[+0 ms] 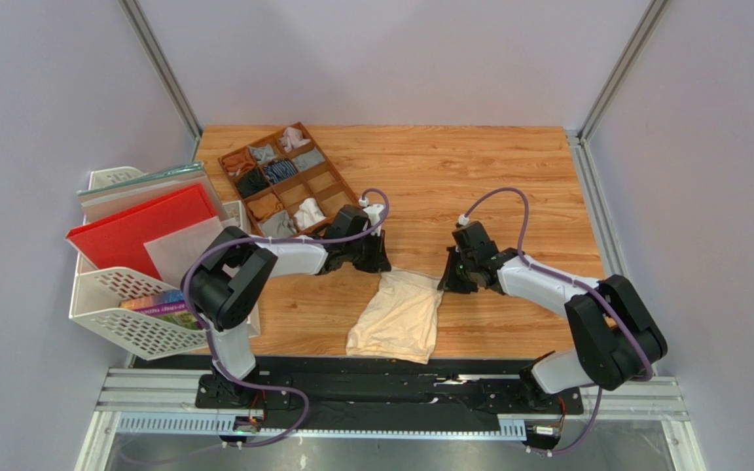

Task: Roll the underwear
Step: Adjust the underwear at the center of the board.

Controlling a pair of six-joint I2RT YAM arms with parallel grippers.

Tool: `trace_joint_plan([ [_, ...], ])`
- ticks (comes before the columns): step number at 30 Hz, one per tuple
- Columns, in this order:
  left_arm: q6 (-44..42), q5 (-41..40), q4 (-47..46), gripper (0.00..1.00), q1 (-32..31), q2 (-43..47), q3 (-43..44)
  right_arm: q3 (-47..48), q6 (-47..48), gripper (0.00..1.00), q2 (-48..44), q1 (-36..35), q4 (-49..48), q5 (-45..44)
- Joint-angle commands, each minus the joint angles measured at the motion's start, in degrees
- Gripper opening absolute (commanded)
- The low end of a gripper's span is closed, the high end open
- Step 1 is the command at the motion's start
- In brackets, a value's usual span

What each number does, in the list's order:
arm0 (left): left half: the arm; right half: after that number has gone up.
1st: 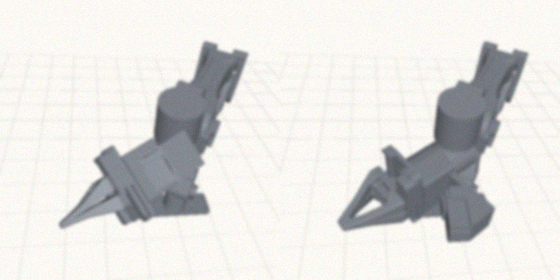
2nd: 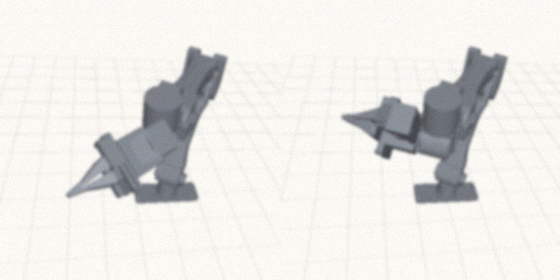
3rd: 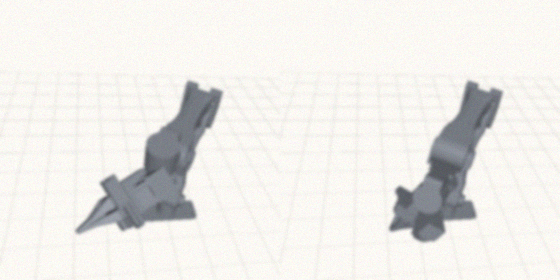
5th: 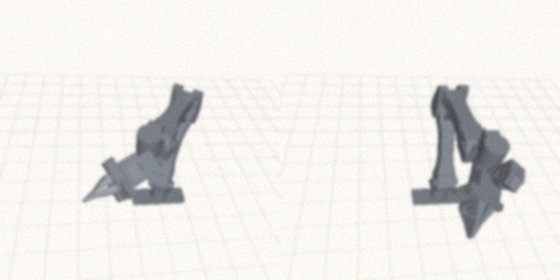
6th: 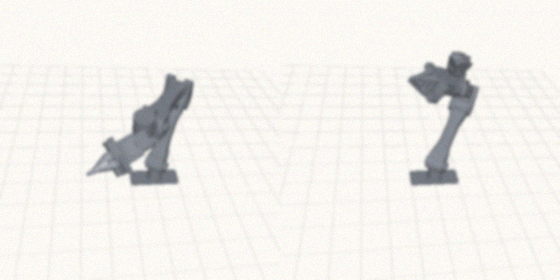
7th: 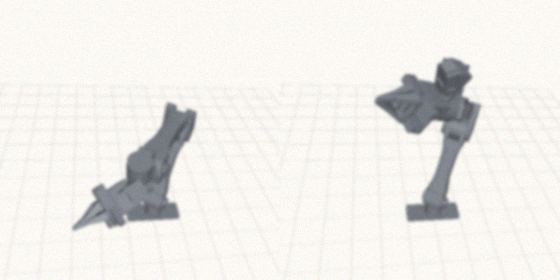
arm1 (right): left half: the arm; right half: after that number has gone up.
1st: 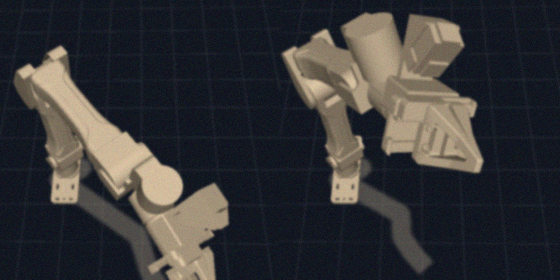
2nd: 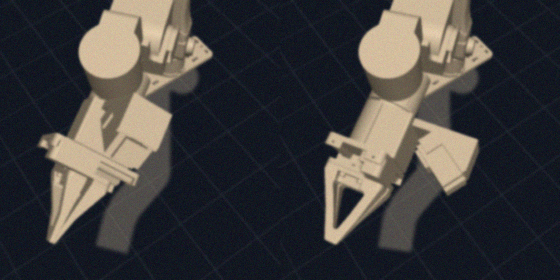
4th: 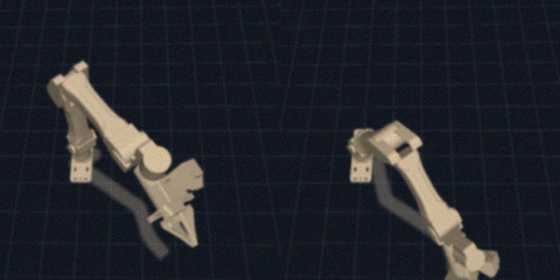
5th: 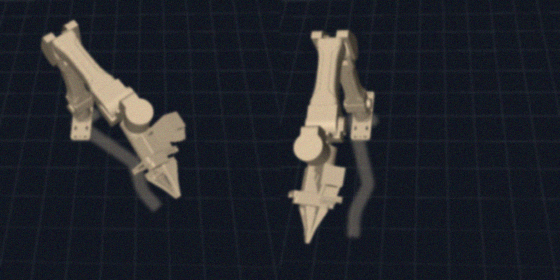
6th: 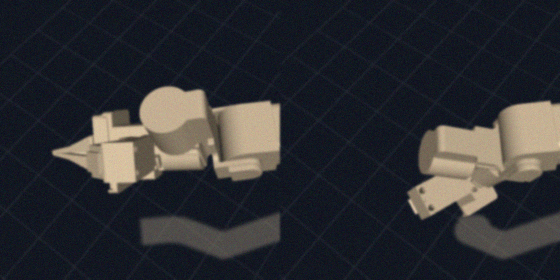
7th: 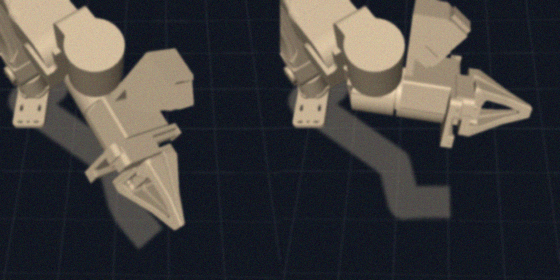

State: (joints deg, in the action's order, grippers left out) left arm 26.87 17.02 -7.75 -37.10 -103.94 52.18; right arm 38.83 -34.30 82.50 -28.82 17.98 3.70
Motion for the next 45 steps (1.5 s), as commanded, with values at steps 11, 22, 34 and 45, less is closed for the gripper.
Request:
trace_joint_plan([
  [11, -3.4, -2.67, 10.28, 0.12, 0.45, -3.99, 14.69, -0.51, -1.29, 0.0, -2.34, -0.01, 4.87, -5.82],
  [22, 3.61, -4.46, 11.8, 0.58, -1.3, 11.03, 6.54, -0.77, -1.55, 0.0, -2.43, -0.01, 4.08, -5.2],
  [34, 17.15, 7.67, -9.9, 0.51, -6.05, 8.67, -1.3, -1.21, -1.64, 0.0, -2.52, -0.01, 3.82, -4.76],
  [45, 20.15, 4.79, -15.45, 0.5, -7.02, -0.38, 0.64, -1.91, -1.73, 0.0, -2.96, -0.01, 3.99, -5.11],
])
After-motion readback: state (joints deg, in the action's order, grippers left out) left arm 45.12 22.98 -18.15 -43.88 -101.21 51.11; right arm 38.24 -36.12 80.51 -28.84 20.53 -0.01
